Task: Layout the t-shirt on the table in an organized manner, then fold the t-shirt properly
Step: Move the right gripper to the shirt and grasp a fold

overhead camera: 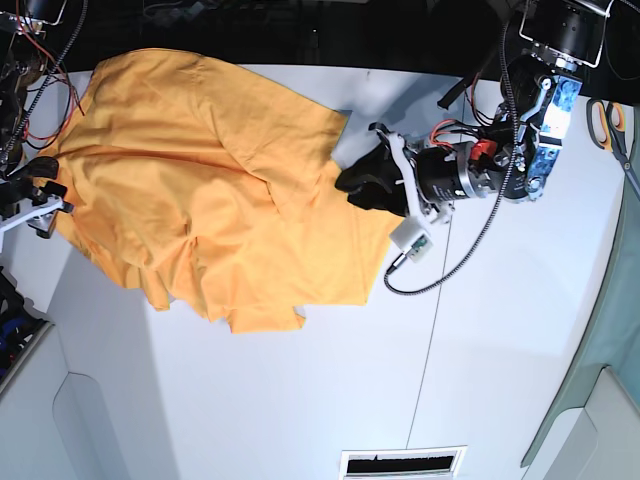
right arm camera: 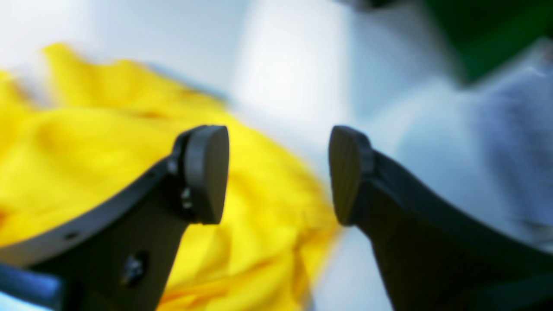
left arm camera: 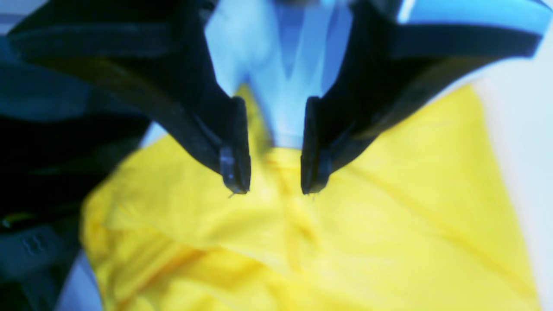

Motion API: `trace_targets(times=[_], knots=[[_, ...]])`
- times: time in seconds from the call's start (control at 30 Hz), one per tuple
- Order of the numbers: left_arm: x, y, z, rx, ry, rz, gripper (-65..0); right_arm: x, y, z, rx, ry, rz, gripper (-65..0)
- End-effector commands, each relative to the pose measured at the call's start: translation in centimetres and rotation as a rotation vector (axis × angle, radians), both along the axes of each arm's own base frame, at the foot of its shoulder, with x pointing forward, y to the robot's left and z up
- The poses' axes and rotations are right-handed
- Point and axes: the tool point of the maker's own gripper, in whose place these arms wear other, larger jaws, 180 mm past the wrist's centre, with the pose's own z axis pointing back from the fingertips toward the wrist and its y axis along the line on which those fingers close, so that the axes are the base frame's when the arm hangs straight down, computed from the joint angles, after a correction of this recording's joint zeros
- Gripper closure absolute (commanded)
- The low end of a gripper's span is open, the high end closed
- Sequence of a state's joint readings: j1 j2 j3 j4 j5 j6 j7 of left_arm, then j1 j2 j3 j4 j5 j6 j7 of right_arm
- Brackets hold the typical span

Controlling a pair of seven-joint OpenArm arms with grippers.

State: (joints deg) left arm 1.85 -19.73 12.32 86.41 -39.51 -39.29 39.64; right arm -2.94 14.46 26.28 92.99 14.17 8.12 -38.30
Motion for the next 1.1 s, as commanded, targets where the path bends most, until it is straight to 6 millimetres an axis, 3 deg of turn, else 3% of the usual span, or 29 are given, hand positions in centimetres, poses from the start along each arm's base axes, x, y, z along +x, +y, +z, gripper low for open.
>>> trace_targets(times=[0.0,0.13,0.3,0.4,0.57,0.73,1.07], knots=[[1.4,0.2,1.6,-0.026,-0.052,0.016,-23.2,0.8,0.9,0.9,0.026,-0.042,0.024,-36.0],[3.4,3.2,0.7,0.047,-0.076,0.159,-23.3,0.6,7.5,-0.6,0.220,-0.058,0.148,-36.0],[4.2,5.4,-1.8,0.096,-0.071,0.240,-23.5,-0.5,16.5,-1.0,0.408,-0.082,0.367,-36.0],[5.3,6.4,-2.8,0.117,-0.052,0.265,-29.6,-1.2,21.3,-1.1,0.436,-0.058,0.496,-36.0],[7.2,7.9,-3.6,0.130,-0.030,0.306,-30.5,-3.0,27.9,-2.8,0.321,0.044,0.704,-36.0],[7.7,8.4,-4.5,0.140,0.001,0.311,-30.5,-3.8,30.0,-4.0,0.160,0.097,0.755,-36.0],[4.6,4.7,-6.1,0.168,0.022,0.086,-29.5,-3.9,29.9,-4.8,0.110,0.114,0.759,-36.0]])
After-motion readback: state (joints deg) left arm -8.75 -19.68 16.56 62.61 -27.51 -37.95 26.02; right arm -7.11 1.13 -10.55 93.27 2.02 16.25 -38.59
